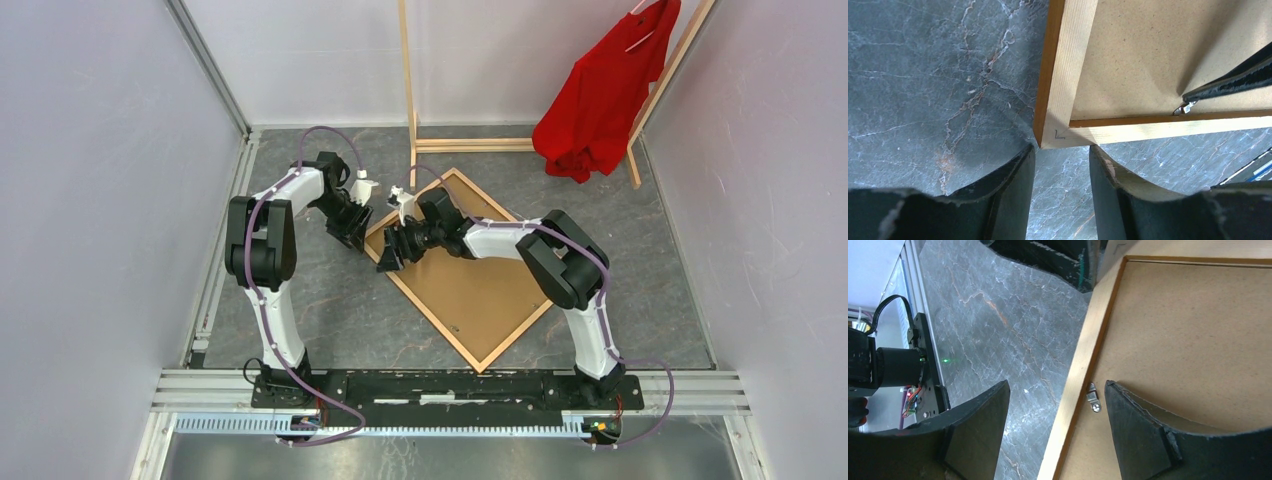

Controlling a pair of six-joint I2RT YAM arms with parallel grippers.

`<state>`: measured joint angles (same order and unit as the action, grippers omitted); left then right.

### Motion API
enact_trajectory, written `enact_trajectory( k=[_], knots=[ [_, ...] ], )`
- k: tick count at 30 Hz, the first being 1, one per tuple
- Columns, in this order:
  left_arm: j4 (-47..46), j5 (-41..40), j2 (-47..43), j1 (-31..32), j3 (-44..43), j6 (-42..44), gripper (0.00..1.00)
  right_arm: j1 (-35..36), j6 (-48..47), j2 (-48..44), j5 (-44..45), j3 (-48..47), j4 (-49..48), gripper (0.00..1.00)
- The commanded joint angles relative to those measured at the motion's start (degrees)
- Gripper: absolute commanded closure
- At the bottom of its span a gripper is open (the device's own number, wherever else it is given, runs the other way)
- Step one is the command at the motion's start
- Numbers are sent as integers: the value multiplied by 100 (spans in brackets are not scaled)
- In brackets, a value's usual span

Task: Put the photo into the frame
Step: Install the photo frame at the center of the board.

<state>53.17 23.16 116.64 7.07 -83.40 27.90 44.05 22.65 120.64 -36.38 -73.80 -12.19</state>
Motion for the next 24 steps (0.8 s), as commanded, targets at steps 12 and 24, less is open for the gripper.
enact_trajectory(
  k=[12, 24],
  knots=[
    [-441, 9, 279, -4, -19, 40, 48, 18, -114, -5, -47, 160, -183, 24],
    [-433, -17, 290, -4, -58, 49, 49, 174, -263, -27, 15, 239, -13, 24]
  ],
)
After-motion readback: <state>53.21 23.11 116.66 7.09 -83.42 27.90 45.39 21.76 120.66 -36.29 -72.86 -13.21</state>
